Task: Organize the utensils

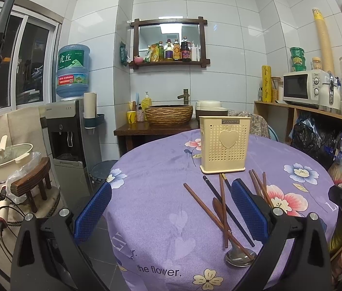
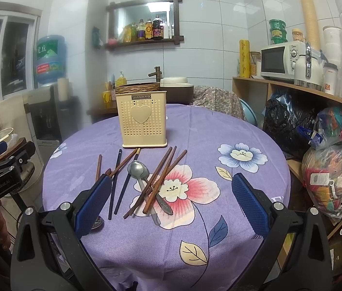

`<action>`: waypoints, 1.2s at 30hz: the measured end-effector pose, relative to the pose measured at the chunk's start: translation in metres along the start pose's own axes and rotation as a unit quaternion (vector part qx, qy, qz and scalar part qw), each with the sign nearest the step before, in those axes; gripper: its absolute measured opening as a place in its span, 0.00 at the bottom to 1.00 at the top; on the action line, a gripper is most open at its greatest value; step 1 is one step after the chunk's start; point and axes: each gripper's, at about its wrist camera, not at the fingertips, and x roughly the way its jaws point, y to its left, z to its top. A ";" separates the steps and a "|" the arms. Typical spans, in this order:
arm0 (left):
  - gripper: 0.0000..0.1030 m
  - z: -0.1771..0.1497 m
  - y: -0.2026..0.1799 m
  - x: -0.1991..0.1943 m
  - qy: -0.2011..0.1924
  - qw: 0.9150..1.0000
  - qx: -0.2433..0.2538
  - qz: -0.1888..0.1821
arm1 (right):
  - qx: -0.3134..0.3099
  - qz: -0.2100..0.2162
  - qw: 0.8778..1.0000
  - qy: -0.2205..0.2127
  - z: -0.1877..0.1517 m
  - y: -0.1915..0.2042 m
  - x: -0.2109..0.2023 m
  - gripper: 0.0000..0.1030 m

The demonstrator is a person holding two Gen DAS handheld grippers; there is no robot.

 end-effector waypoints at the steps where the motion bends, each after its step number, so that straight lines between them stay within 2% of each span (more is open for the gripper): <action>1: 0.95 -0.001 0.000 0.001 0.001 1.000 0.000 0.000 | 0.000 -0.001 1.000 0.000 0.000 0.000 0.000 0.95; 36: 0.95 -0.003 -0.003 0.001 0.001 1.000 0.003 0.000 | 0.001 -0.003 1.000 0.007 -0.004 0.001 0.003 0.95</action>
